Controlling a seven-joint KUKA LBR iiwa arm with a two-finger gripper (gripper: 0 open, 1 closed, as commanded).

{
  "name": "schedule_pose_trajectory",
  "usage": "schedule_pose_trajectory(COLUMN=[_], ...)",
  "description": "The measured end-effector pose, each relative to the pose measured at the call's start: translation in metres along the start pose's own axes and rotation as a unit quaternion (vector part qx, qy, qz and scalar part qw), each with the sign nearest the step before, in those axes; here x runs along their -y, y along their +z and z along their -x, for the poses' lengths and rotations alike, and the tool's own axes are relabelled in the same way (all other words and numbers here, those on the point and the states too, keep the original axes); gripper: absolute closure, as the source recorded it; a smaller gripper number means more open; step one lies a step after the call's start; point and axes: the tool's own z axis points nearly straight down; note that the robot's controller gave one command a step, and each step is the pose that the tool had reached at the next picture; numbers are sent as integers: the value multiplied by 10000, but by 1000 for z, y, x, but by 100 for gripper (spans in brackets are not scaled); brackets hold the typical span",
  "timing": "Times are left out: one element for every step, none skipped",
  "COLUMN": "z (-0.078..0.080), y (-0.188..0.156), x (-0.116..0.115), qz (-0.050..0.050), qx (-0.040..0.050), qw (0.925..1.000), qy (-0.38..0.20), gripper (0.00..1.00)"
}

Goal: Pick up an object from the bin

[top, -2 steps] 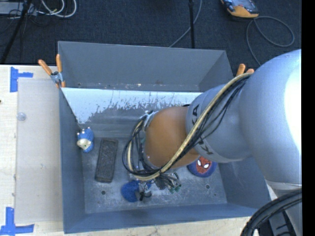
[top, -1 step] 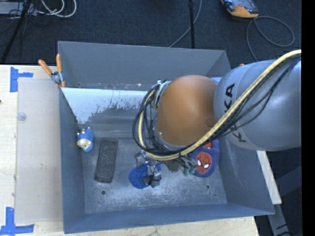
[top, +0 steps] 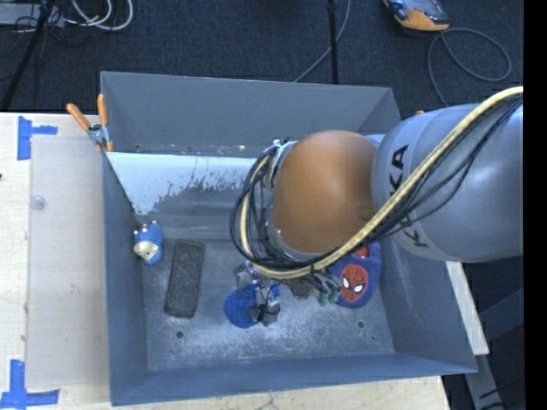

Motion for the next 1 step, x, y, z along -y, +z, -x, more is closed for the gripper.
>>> schedule_pose_trajectory(z=[-9], y=[-65], x=[8], qz=[0], qx=[2], qw=[10000], qy=[83], gripper=[100])
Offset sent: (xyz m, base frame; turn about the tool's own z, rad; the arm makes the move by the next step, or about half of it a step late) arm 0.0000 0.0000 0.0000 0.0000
